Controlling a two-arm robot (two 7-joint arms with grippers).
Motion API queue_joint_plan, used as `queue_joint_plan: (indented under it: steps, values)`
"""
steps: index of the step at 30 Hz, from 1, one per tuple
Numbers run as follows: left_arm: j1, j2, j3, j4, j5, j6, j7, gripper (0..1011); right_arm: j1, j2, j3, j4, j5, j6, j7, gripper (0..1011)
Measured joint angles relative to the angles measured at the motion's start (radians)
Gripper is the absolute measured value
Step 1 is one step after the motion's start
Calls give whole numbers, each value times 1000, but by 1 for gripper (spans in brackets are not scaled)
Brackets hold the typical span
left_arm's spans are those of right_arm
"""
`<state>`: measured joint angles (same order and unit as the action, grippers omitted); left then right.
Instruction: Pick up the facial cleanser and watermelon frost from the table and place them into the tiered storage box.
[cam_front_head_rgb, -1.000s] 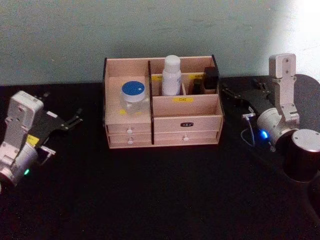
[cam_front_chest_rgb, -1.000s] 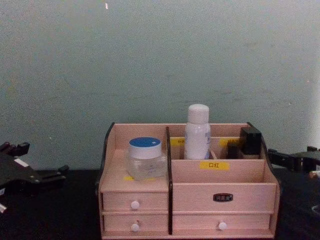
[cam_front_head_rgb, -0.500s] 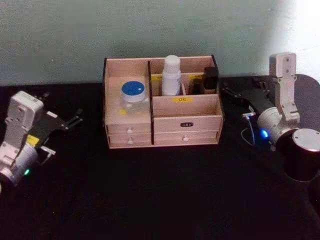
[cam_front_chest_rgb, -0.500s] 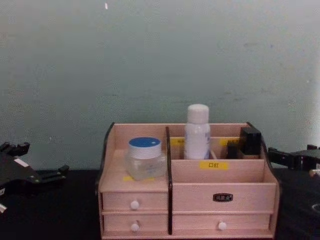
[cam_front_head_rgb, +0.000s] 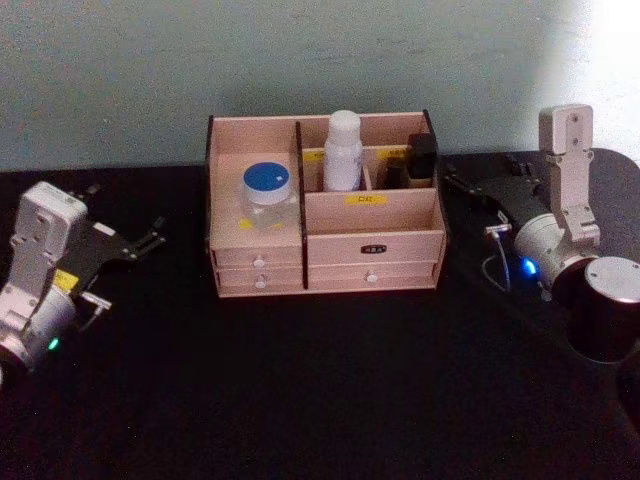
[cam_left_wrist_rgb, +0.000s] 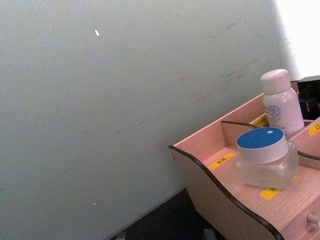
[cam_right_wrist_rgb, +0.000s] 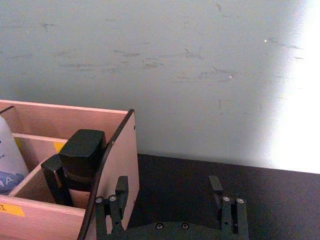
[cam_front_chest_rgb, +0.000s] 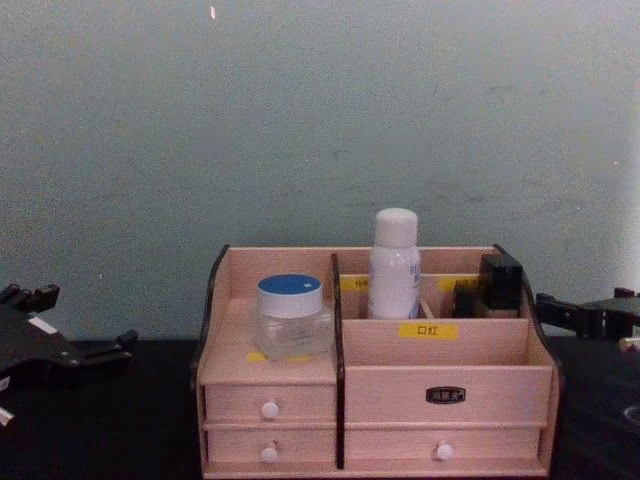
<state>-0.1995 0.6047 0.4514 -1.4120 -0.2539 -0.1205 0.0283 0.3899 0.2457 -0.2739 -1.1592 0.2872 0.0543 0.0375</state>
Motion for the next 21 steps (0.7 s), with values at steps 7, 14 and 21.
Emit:
queue_joint_plan:
  steps: [7, 14, 21]
  values:
    - [0, 0, 0, 0, 0, 0, 0, 1001, 0, 0, 0, 0, 0, -1, 0, 1003]
    - [0, 0, 0, 0, 0, 0, 0, 1001, 0, 0, 0, 0, 1, -1, 0, 1003]
    - [0, 0, 0, 0, 0, 0, 0, 1001, 0, 0, 0, 0, 1, -1, 0, 1003]
